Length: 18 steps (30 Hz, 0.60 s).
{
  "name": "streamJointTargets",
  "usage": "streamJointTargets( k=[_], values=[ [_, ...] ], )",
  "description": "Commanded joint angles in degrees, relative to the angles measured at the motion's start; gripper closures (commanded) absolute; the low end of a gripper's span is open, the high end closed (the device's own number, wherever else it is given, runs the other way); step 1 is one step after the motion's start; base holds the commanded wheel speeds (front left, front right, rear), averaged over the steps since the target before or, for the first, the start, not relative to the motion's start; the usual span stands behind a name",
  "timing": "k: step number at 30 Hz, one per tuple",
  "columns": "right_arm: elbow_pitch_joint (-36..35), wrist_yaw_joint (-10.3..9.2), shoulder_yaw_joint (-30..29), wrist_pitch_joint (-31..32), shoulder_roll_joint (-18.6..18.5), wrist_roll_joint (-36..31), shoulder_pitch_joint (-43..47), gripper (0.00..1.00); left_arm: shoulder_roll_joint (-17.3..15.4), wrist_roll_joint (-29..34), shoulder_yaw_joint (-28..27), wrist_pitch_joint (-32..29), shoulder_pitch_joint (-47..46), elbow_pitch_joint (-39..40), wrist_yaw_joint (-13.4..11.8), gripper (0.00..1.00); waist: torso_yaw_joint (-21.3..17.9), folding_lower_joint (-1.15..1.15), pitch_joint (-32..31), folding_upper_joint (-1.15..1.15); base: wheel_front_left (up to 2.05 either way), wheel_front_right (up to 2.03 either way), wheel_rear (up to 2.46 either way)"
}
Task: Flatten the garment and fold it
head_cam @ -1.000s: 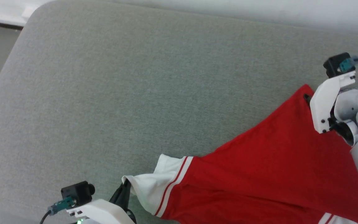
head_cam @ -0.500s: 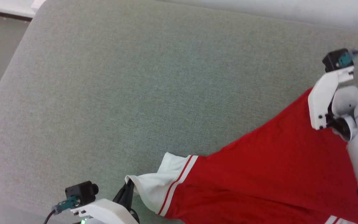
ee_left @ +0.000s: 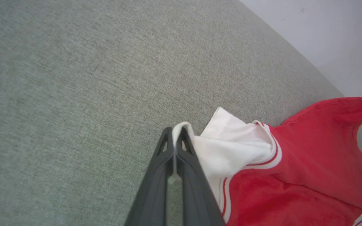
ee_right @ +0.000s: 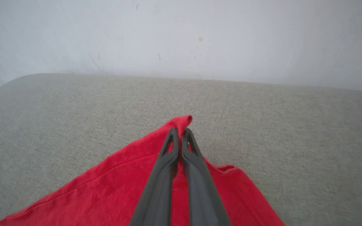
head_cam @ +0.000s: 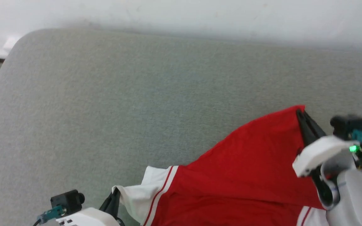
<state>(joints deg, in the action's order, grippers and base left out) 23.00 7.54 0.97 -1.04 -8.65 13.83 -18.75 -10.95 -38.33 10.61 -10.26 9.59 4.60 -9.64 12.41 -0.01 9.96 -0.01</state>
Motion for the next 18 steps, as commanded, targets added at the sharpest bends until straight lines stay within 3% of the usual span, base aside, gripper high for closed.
streamJointTargets(
  k=[1,5,10,18],
  values=[
    [-2.6,-0.05,-1.4,-2.1,0.9,-0.7,3.8,1.00,-0.5,0.1,-0.6,0.0,0.9,0.7,-0.5,1.00,-4.4,0.01,-4.2,0.01,0.00,0.00,0.00],
    [-8.7,-0.05,-5.1,-4.0,2.6,-2.2,11.1,1.00,-1.1,0.4,-1.3,0.7,1.5,1.9,-1.0,1.00,-6.3,0.01,-5.3,0.01,0.00,0.00,0.00],
    [-15.9,-0.05,-9.5,-2.0,4.9,-2.6,19.0,1.00,-1.4,1.3,-3.3,3.8,1.5,3.3,-1.9,1.00,-8.5,0.01,-5.8,0.01,0.00,0.00,0.00],
    [-23.6,-0.05,-11.7,2.0,5.6,-4.7,23.2,1.00,-2.1,1.0,-5.5,6.5,-0.9,5.9,-1.2,1.00,-10.5,0.01,-6.0,0.01,0.00,0.00,0.00]
  ],
)
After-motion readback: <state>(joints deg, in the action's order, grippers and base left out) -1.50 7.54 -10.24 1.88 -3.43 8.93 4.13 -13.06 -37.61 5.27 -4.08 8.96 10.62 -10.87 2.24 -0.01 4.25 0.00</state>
